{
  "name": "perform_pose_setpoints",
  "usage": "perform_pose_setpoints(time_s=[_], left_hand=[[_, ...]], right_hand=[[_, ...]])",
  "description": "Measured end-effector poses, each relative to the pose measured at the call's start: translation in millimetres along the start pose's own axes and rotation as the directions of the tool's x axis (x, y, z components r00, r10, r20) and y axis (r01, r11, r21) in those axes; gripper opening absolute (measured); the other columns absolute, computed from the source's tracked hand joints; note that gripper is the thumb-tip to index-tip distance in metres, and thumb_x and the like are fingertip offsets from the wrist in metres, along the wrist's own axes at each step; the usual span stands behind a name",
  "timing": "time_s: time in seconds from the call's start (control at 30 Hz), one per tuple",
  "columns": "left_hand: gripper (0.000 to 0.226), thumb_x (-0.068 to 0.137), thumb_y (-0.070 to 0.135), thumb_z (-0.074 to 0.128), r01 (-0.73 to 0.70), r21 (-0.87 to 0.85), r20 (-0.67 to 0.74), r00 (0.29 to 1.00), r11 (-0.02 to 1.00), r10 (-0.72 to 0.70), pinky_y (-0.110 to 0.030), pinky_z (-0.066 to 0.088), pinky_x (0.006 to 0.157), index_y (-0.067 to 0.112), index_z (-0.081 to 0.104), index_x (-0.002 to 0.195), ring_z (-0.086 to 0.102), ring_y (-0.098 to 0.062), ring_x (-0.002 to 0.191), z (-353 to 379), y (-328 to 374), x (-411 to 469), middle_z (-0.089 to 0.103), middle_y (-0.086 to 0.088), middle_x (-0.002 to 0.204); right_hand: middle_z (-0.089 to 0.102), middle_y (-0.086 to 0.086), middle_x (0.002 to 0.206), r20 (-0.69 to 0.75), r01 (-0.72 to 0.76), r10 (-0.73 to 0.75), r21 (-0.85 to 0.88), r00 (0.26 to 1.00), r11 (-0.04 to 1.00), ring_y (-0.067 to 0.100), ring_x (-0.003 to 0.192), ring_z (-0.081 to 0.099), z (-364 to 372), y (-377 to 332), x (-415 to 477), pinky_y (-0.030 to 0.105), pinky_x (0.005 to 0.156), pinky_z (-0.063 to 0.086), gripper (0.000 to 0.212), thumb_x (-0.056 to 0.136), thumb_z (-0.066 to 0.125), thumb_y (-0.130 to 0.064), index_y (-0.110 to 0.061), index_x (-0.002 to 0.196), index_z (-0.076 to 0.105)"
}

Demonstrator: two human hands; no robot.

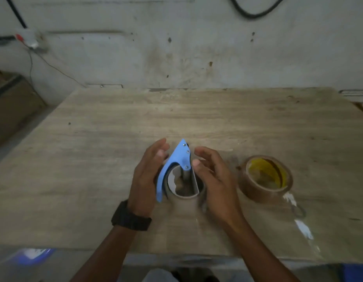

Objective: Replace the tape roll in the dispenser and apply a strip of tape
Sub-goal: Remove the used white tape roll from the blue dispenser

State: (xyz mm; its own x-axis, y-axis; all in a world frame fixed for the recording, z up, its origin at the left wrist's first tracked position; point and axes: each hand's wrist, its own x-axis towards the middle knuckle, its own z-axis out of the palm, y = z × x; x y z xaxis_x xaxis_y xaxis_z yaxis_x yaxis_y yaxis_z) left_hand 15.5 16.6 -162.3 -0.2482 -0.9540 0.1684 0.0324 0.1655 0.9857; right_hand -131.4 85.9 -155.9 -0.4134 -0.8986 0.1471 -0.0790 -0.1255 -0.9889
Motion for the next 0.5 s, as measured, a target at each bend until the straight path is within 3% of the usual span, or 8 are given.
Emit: perform_pose_setpoints(time_s=[0.07, 0.13, 0.2, 0.3, 0.4, 0.47, 0.5], left_hand=[[0.038, 0.103, 0.023, 0.048, -0.054, 0.013, 0.013, 0.998, 0.998, 0.054, -0.017, 0.048, 0.097, 0.005, 0.059, 0.135, 0.063, 0.004, 0.118, 1.6, -1.4, -6.3, 0.071, 0.026, 0.121], [0.034, 0.106, 0.015, 0.041, -0.036, -0.003, -0.002, 0.999, 0.999, 0.036, -0.011, 0.048, 0.091, 0.007, 0.061, 0.132, 0.066, 0.006, 0.11, 5.8, 3.9, -11.2, 0.073, 0.019, 0.117], [0.031, 0.106, 0.023, 0.043, 0.012, -0.099, 0.002, 1.0, 0.995, -0.012, -0.02, 0.05, 0.092, 0.013, 0.07, 0.117, 0.07, -0.003, 0.104, 9.6, 14.2, -24.5, 0.075, 0.007, 0.113], [0.039, 0.104, 0.03, 0.047, 0.108, -0.221, 0.014, 0.994, 0.969, -0.108, -0.025, 0.054, 0.085, 0.019, 0.078, 0.084, 0.074, -0.003, 0.081, 14.5, 13.3, -23.6, 0.079, 0.01, 0.082], [0.053, 0.088, 0.062, 0.061, 0.119, -0.118, 0.053, 0.992, 0.986, -0.113, -0.052, 0.048, 0.107, 0.015, 0.08, 0.102, 0.07, -0.027, 0.115, 14.9, -5.1, -16.1, 0.079, -0.003, 0.111], [0.051, 0.081, 0.067, 0.062, 0.158, -0.073, 0.051, 0.987, 0.985, -0.155, -0.058, 0.047, 0.107, 0.02, 0.076, 0.095, 0.07, -0.024, 0.102, 15.5, -9.8, -15.2, 0.077, -0.002, 0.108], [0.042, 0.084, 0.063, 0.061, 0.147, -0.068, 0.019, 0.989, 0.987, -0.146, -0.052, 0.051, 0.104, 0.024, 0.075, 0.092, 0.067, -0.02, 0.095, 17.0, -0.5, -22.5, 0.077, 0.0, 0.101]], right_hand=[[0.076, -0.017, 0.101, -0.038, 0.054, -0.054, -0.007, 0.998, 0.999, 0.003, 0.099, 0.071, 4.3, 10.8, -5.2, 0.026, 0.089, 0.053, 0.018, 0.088, 0.063, -0.034, -0.034, 0.105, 0.069], [0.077, -0.01, 0.105, -0.061, 0.091, -0.092, -0.029, 0.994, 0.995, 0.008, 0.104, 0.071, 7.4, 15.4, -8.4, 0.032, 0.094, 0.053, 0.021, 0.087, 0.063, -0.037, -0.032, 0.107, 0.069], [0.076, -0.009, 0.107, -0.069, 0.107, -0.111, -0.052, 0.991, 0.993, 0.008, 0.105, 0.07, 7.7, 13.4, -18.4, 0.035, 0.098, 0.053, 0.018, 0.086, 0.064, -0.037, -0.036, 0.104, 0.068], [0.075, -0.008, 0.108, -0.083, 0.066, -0.077, -0.12, 0.994, 0.991, 0.014, 0.105, 0.07, 9.9, 4.4, -24.0, 0.043, 0.101, 0.052, 0.025, 0.084, 0.064, -0.041, -0.031, 0.106, 0.068], [0.077, -0.008, 0.106, -0.064, 0.023, -0.035, -0.179, 0.997, 0.984, 0.013, 0.103, 0.07, 10.6, -5.5, -34.1, 0.047, 0.099, 0.053, 0.04, 0.078, 0.065, -0.049, -0.026, 0.11, 0.07], [0.077, -0.017, 0.096, -0.03, -0.005, 0.0, -0.167, 1.0, 0.986, 0.002, 0.093, 0.071, 8.5, -7.9, -40.0, 0.044, 0.091, 0.057, 0.03, 0.076, 0.071, -0.047, -0.031, 0.102, 0.071], [0.076, -0.019, 0.093, -0.007, -0.006, 0.005, -0.176, 1.0, 0.984, -0.001, 0.089, 0.071, 7.7, -8.1, -41.8, 0.043, 0.088, 0.058, 0.026, 0.077, 0.074, -0.045, -0.033, 0.099, 0.071]])
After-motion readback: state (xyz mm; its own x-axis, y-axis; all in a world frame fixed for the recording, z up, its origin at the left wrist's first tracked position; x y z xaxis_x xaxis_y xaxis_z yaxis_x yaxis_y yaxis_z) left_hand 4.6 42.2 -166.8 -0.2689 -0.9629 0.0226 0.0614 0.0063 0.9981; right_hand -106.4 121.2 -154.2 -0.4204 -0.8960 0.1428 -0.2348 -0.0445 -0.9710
